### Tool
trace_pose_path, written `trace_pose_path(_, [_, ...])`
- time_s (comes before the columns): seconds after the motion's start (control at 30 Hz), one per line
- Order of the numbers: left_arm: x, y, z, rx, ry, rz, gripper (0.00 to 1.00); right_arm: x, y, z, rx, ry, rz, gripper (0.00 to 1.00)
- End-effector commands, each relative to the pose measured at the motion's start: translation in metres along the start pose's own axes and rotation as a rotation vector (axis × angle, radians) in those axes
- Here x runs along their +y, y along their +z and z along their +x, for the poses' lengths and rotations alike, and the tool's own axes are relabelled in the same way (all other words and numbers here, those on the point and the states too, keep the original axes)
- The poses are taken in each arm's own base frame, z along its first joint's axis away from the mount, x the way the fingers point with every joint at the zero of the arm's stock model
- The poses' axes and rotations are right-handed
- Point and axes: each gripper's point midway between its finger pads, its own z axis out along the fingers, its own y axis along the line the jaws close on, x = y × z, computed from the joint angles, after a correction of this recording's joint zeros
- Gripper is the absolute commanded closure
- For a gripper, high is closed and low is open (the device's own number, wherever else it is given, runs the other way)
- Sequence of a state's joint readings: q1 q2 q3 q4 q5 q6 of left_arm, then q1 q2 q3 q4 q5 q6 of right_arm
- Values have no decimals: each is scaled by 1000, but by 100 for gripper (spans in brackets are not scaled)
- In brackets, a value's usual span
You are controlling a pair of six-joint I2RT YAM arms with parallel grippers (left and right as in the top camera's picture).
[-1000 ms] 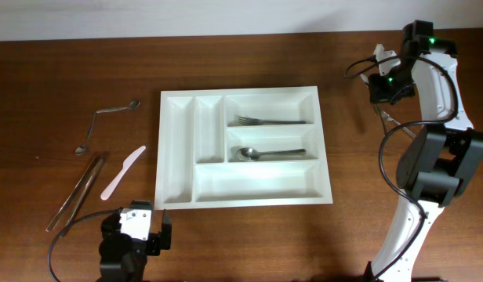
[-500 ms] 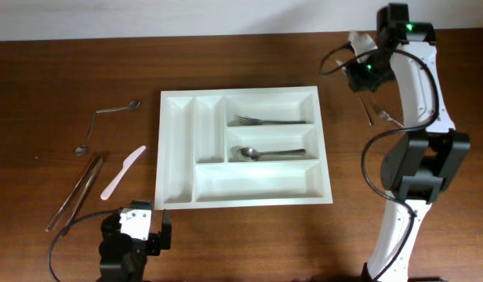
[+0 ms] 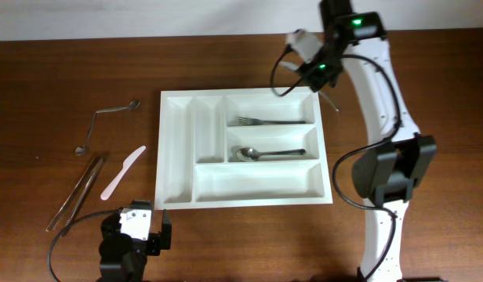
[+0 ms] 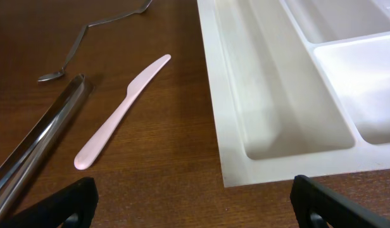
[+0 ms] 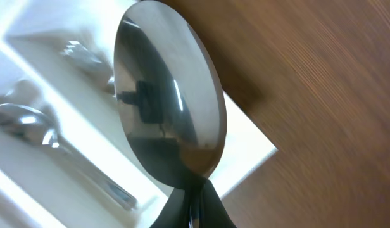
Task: Pack container
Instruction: 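Carry the spoon with the right gripper into the middle compartment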
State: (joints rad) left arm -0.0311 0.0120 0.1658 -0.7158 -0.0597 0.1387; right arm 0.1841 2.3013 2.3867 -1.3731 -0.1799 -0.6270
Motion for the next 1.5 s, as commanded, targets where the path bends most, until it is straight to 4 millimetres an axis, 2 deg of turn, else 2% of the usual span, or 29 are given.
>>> trace_pose_path(0.0, [1, 0, 1, 1, 15, -5, 1, 22, -11, -14, -32, -156, -25, 96])
trace_pose_path(0.1, [1, 0, 1, 1, 15, -5, 1, 37, -9, -12, -9, -228, -53, 96])
trace_pose_path(0.33, [1, 0, 1, 1, 15, -5, 1, 58, -9, -6, 11, -346, -131, 96])
trace_pose_path(0.5, [1, 0, 1, 1, 15, -5, 1, 81, -13, -3, -20, -378, -252, 96])
trace_pose_path(0.77, [1, 0, 1, 1, 15, -5, 1, 106, -15, 0, -21, -422, -338, 96])
trace_pose_path(0.97, [1, 0, 1, 1, 15, -5, 1, 121, 1, 14, 22, -501, -397, 96])
trace_pose_path(1.23, [1, 0, 1, 1, 15, -5, 1, 132, 32, 40, 81, -474, -474, 96])
trace_pose_path(1.47, [1, 0, 1, 1, 15, -5, 1, 144, 51, 49, 79, -465, -524, 96])
